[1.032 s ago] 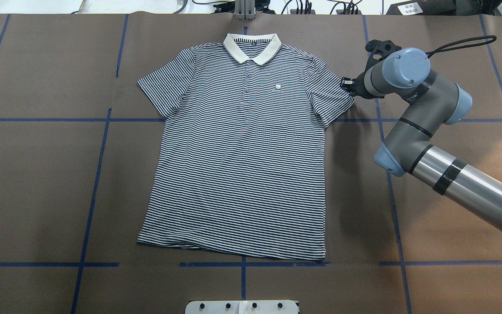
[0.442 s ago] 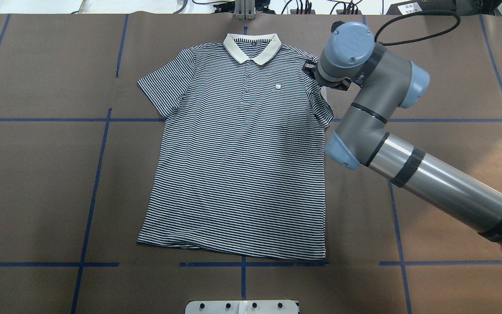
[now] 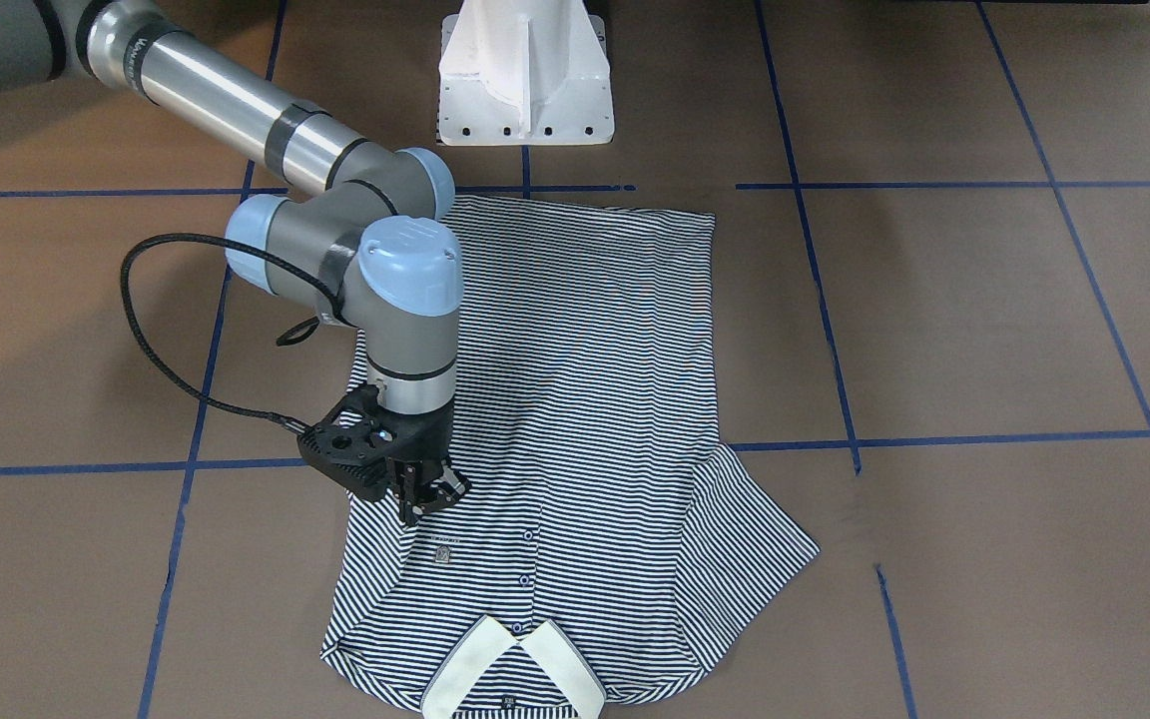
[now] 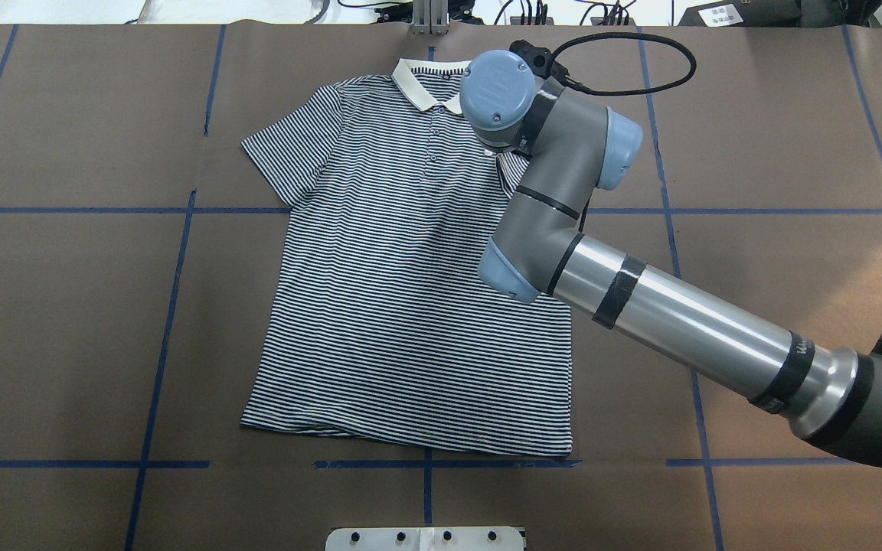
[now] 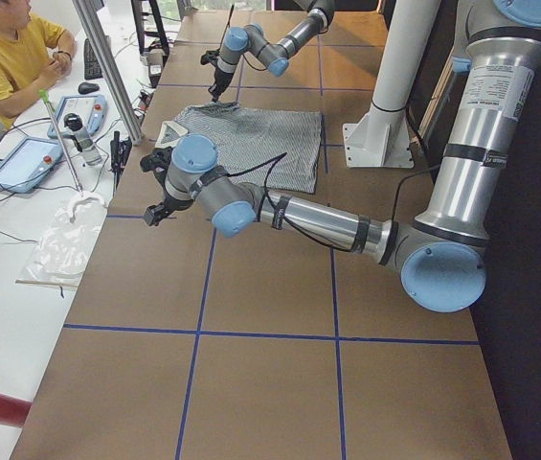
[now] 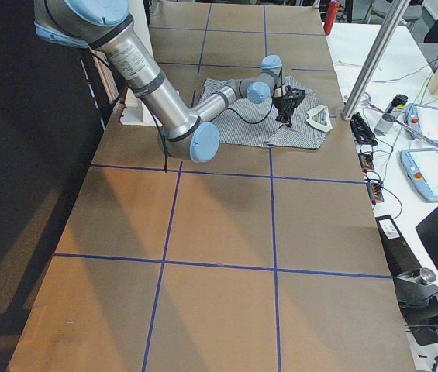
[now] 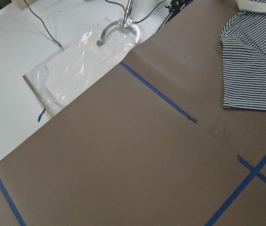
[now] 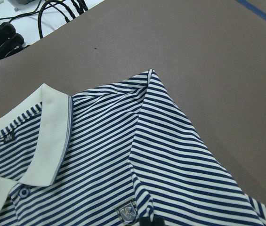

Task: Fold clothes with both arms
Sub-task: 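Grasp the sleeve with the right gripper and fold it inward over the body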

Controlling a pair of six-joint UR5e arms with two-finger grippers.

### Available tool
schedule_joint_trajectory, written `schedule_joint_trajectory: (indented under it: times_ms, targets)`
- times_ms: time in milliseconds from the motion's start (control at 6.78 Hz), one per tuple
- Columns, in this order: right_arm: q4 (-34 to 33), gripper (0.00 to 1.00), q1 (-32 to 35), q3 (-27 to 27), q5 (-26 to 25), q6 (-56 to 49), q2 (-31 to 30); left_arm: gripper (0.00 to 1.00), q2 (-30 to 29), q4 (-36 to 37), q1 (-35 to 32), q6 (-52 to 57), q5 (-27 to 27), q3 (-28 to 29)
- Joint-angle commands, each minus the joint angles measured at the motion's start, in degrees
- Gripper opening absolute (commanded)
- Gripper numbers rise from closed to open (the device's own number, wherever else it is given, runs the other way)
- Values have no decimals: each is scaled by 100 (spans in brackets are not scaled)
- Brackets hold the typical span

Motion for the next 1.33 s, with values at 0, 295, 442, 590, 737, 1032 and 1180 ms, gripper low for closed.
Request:
schedule_joint_trajectory:
  times_ms: [0, 295, 442, 590, 737, 1032, 1180]
  targets:
    - [11, 99, -251, -139, -318, -152, 106, 100, -8, -8, 0, 0, 0, 2]
    - [-41, 100, -244, 44, -302, -364, 123, 100, -16, -8, 9, 0, 9, 2]
    - [-76, 100, -105, 45, -145, -705, 123, 100, -103, -8, 70, -26, 26, 10]
    - [-433, 100, 158, 228, 301, -1091, 106, 100, -339, -60, 140, -653, 26, 132]
    - [-594, 100, 447, 534, 688, -1747, -112, 100, -515, -478, 672, -1320, 61, 281]
    - [-481, 100, 1036, 1324, 1366, -3127, -1014, 100, -798, -1235, 1970, -2848, 1319, 414]
    - [-37, 100, 1405, 1572, 1795, -3708, -1585, 100, -1251, -1212, 2421, -3683, 2006, 772]
